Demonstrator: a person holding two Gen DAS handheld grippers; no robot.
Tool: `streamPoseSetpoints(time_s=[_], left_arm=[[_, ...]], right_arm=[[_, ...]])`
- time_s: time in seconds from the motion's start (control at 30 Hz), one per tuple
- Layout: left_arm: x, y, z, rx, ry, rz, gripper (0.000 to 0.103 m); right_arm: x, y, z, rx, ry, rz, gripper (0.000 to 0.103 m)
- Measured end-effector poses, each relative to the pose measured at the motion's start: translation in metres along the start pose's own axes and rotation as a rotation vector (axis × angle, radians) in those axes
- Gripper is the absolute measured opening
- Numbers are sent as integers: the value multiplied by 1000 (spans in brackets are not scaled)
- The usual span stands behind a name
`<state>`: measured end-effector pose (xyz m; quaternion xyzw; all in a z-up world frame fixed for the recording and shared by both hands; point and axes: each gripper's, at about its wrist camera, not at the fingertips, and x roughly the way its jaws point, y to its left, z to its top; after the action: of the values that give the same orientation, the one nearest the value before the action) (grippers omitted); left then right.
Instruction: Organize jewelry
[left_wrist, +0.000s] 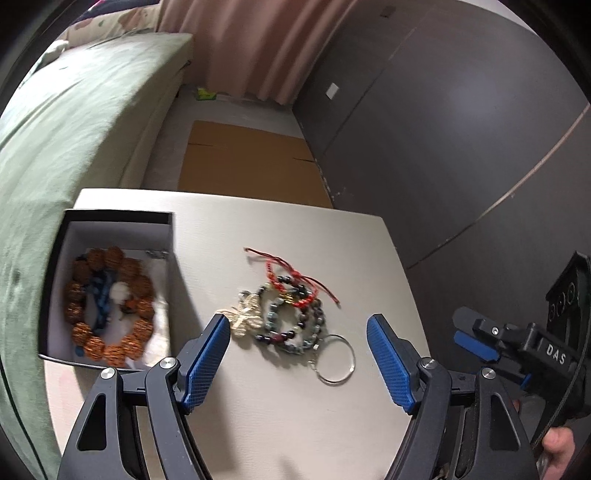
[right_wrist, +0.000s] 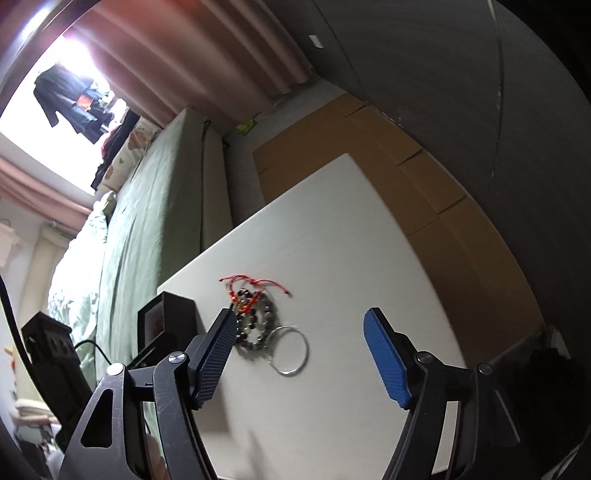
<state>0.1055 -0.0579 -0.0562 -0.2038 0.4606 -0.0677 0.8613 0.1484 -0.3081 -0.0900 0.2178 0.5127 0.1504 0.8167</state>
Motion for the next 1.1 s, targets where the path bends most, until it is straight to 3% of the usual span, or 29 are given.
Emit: streamPoseSetpoints(time_s=[0.17, 0.23, 0.4, 0.7, 0.83, 0.97, 1.1], left_arm=[[13, -15, -5, 45, 13, 27, 74], [21, -19, -8, 64, 40, 40, 62], [43, -24, -16, 97, 90, 59, 47], [71, -29, -14, 192, 73, 172, 40], [87, -31, -15, 217, 86, 204, 28], [100, -34, -20, 277, 103, 245, 27], [104, -34, -22, 306, 111, 279, 12]], right_arm=[[1, -10, 2, 16, 11, -4, 72], [0, -11, 3, 7, 11, -8, 72], [-3, -18, 7, 9, 9, -18, 72], [-5, -26, 9, 25, 9, -16, 72], [-5, -26, 9, 22, 12, -17, 72], [-4, -25, 9, 25, 12, -16, 72], [-4, -25, 9, 22, 13, -17, 72]])
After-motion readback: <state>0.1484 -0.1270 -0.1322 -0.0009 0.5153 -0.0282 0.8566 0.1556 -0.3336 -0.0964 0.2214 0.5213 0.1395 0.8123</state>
